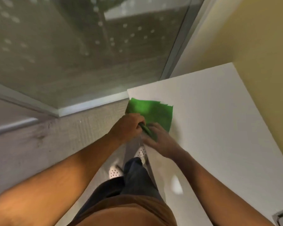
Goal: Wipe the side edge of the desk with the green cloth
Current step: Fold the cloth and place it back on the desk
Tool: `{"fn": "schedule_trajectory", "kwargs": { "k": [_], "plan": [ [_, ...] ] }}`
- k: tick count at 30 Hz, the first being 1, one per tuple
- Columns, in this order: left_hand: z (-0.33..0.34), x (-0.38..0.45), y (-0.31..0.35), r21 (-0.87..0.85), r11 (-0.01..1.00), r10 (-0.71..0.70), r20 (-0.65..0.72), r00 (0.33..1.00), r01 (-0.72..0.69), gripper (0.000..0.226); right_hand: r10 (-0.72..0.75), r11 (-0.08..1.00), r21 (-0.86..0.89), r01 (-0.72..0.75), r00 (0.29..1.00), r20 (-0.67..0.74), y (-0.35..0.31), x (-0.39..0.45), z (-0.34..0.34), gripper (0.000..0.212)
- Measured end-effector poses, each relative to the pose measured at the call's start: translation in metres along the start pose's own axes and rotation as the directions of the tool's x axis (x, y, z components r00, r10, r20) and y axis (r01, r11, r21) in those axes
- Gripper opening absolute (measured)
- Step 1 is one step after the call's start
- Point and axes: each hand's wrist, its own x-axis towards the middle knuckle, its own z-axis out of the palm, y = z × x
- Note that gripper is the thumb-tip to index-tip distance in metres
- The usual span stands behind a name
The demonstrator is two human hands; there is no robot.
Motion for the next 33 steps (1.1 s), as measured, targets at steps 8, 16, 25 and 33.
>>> {"fn": "schedule_trajectory", "kwargs": {
  "k": [8, 16, 25, 33],
  "plan": [
    [-0.066, 0.092, 0.083, -0.005, 0.994, -0.094, 0.448, 0.889, 0.107, 0.022, 0.187, 0.943, 0.315, -0.108, 0.954, -0.233, 0.030, -0.043, -0.043, 0.017],
    [-0.041, 0.153, 0.095, -0.423, 0.651, -0.123, 0.760, 0.638, 0.630, 0.049, 0.343, 0.571, 0.813, -0.115, 0.933, -0.109, 0.090, -0.095, -0.101, 0.025],
    [0.032, 0.169, 0.117, -0.164, 0.986, 0.072, 0.555, 0.829, 0.024, 0.058, 0.514, 0.838, 0.450, -0.309, 0.725, -0.459, 0.140, -0.096, -0.099, 0.019],
    [0.028, 0.139, 0.095, -0.018, 0.822, 0.499, 0.502, 0.706, -0.569, 0.032, 0.273, 0.953, 0.090, -0.290, 0.687, -0.673, 0.112, -0.133, -0.043, 0.017]
  ]
}}
